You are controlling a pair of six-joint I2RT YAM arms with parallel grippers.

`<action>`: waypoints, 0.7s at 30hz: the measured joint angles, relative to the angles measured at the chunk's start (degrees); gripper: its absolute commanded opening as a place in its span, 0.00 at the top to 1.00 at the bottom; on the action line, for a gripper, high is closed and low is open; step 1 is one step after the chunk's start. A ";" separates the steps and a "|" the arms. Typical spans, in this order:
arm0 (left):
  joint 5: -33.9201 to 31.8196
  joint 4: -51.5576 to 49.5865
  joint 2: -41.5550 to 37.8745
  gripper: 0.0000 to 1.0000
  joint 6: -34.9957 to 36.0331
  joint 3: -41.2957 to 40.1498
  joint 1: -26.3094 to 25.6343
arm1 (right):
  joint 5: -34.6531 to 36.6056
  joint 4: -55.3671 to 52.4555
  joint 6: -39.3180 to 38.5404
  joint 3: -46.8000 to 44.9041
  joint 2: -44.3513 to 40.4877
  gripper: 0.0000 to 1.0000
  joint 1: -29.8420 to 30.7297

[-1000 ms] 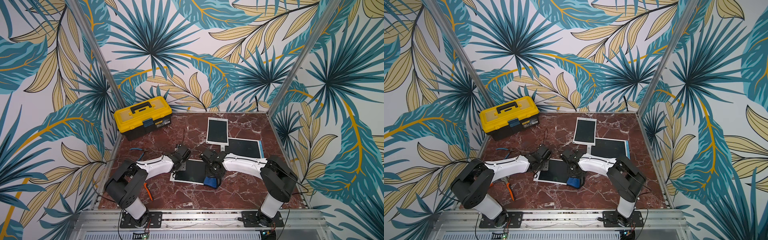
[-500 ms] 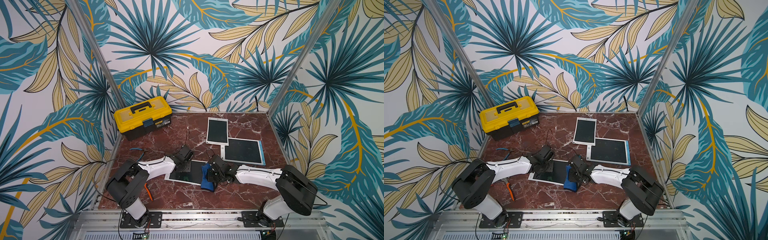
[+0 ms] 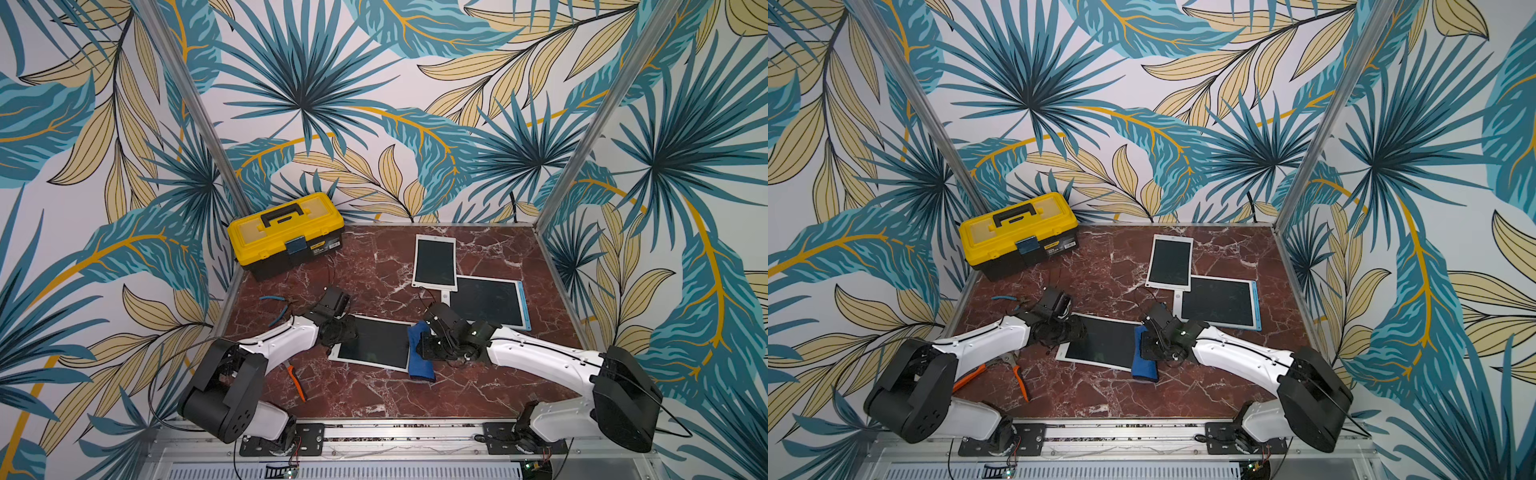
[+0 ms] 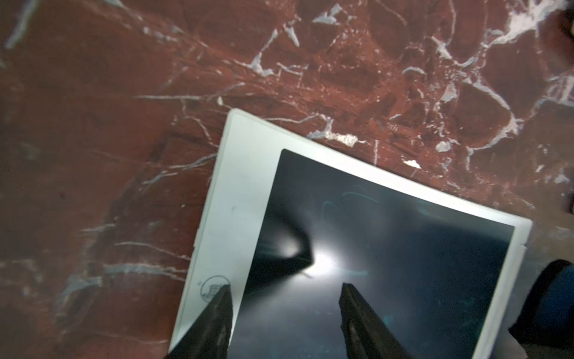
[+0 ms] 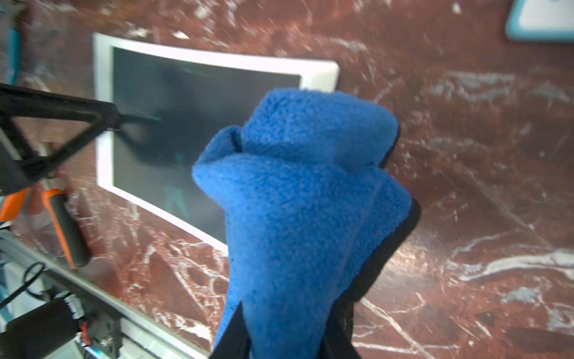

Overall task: Wipe the drawing tablet
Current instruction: Wipe the dirt from the drawing tablet.

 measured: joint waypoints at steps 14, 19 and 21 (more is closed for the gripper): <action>-0.52 1.97 -5.22 0.42 -2.62 -4.83 3.32 | -1.40 -0.13 -0.76 4.61 2.64 0.71 0.00; -3.61 -1.20 -6.69 0.42 -1.95 -6.01 3.56 | -2.12 0.22 -0.72 4.83 3.65 0.71 0.00; -3.93 -1.33 -6.25 0.42 -1.90 -5.97 3.54 | -2.29 0.37 -0.72 4.83 3.82 0.71 0.00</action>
